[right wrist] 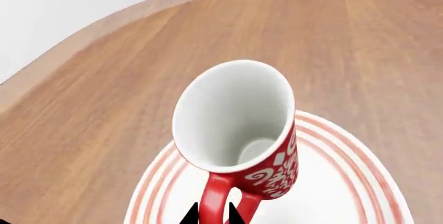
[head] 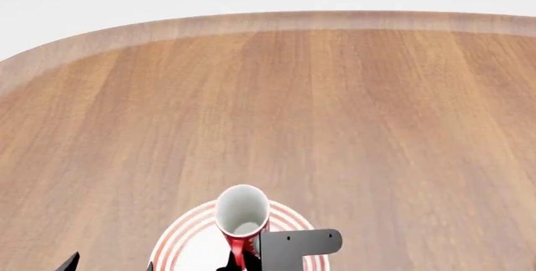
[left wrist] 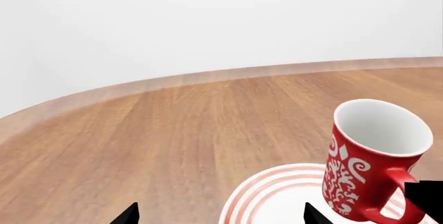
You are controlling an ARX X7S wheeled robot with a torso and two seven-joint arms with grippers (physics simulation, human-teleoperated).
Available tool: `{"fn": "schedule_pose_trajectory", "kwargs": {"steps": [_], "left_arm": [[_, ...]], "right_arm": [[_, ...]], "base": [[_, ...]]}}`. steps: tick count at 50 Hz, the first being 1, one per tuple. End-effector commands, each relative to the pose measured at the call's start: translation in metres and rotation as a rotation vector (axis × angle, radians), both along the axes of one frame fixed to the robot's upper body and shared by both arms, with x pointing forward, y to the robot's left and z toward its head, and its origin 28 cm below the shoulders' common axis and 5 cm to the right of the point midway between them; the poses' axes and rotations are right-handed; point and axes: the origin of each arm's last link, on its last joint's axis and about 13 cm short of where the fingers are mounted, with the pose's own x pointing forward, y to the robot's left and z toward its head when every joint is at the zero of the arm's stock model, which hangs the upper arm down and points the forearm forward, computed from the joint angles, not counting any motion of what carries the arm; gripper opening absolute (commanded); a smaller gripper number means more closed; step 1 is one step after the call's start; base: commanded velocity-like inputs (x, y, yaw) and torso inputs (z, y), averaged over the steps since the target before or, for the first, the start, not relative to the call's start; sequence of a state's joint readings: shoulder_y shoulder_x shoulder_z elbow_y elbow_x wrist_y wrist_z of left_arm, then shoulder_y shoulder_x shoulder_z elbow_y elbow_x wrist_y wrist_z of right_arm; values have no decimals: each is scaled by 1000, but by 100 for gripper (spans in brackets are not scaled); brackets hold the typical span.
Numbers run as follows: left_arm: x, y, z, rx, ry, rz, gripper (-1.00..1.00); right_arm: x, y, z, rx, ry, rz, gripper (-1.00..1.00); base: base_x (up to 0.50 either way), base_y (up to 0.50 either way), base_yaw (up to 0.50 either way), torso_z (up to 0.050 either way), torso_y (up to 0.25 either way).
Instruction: Put the red mug on the left plate.
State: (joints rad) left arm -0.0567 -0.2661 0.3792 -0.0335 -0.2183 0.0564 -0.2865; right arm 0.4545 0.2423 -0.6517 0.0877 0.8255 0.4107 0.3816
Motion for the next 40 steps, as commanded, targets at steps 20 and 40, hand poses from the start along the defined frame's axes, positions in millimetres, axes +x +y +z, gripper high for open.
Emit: {"fn": "schedule_pose_trajectory", "kwargs": {"steps": [20,40], "left_arm": [[0,0,0,-1,-1,-1,100],[-1,0,0,1,0,-3,100]], "right_arm": [[9,-1,-24,-83,4,62,-100],[9,-3,-36,-81,29,58,-100]], "base": [[0,0,0,0,1],[0,0,0,0,0]]}}
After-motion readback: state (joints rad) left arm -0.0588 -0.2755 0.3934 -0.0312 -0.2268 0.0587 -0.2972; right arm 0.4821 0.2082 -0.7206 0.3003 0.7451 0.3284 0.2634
